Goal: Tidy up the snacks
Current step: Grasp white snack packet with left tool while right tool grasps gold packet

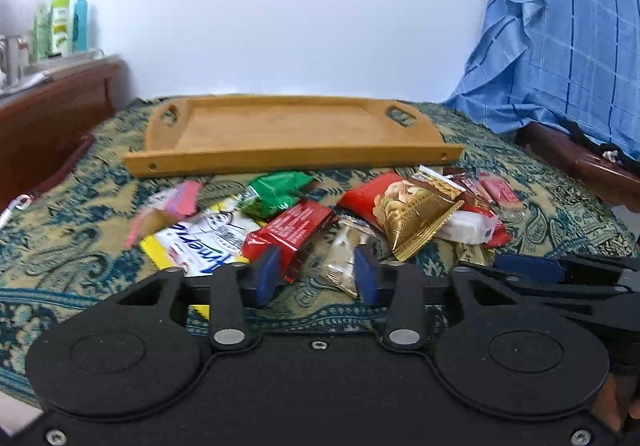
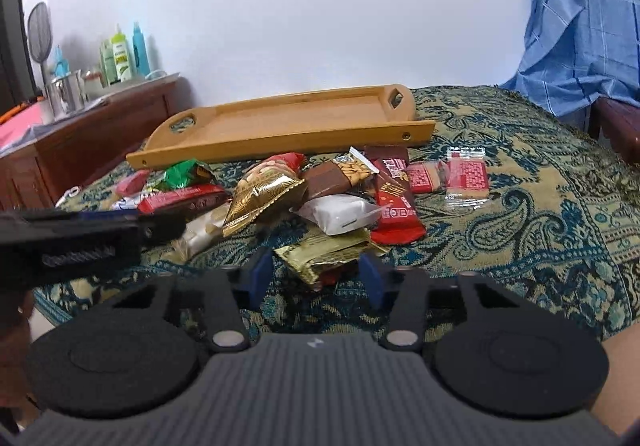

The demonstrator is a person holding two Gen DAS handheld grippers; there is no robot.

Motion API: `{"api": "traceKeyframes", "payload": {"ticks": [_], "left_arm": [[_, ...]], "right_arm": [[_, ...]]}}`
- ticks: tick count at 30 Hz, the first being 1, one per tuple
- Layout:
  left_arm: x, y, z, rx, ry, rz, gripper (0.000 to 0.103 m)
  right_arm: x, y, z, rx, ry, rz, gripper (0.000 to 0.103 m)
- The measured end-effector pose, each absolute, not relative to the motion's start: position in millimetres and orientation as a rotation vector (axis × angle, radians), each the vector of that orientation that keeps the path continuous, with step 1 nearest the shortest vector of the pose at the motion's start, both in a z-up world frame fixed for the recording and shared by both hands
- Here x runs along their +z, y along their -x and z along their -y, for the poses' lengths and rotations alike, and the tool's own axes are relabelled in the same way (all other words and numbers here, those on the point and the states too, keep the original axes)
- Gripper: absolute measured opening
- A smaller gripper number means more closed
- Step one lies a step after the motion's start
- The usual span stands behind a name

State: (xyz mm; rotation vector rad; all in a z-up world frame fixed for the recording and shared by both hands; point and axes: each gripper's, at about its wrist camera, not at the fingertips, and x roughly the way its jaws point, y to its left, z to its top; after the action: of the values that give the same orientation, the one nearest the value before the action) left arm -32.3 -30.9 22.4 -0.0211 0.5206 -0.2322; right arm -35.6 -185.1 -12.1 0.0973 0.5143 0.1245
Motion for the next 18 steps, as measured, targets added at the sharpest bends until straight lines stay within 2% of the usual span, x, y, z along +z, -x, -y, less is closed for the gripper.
{"api": "traceKeyframes", "payload": {"ticks": [1, 3, 14, 15, 16, 18], "left_arm": [[22.5, 29.1, 31.7, -0.235, 0.026, -0.528, 0.032], [22.0, 22.1, 32.7, -0.238, 0.029, -0.539, 0.032], [17.2, 13.4, 51.6, -0.297, -0.026, -0.567, 0.037], [16.8, 12.2, 51.2, -0.312, -0.015, -0.583, 0.033], [16.5, 12.0, 50.4, -0.334, -0.004, -0.597, 0.025], [15.7, 11.6, 47.8, -0.383, 0.024, -0.625, 0.023]], "right_arm": [[-11.1, 35.5, 185.6, 0.119, -0.105, -0.528, 0.042], [-9.6, 38.4, 188.7, 0.105, -0.132, -0.565, 0.040], [5.5, 34.5, 201.3, 0.004, -0.247, -0.617, 0.041], [5.0, 31.3, 199.9, -0.001, -0.249, -0.626, 0.041], [4.0, 27.4, 197.8, -0.006, -0.251, -0.636, 0.041], [0.4, 20.9, 193.5, -0.018, -0.254, -0.650, 0.046]]}}
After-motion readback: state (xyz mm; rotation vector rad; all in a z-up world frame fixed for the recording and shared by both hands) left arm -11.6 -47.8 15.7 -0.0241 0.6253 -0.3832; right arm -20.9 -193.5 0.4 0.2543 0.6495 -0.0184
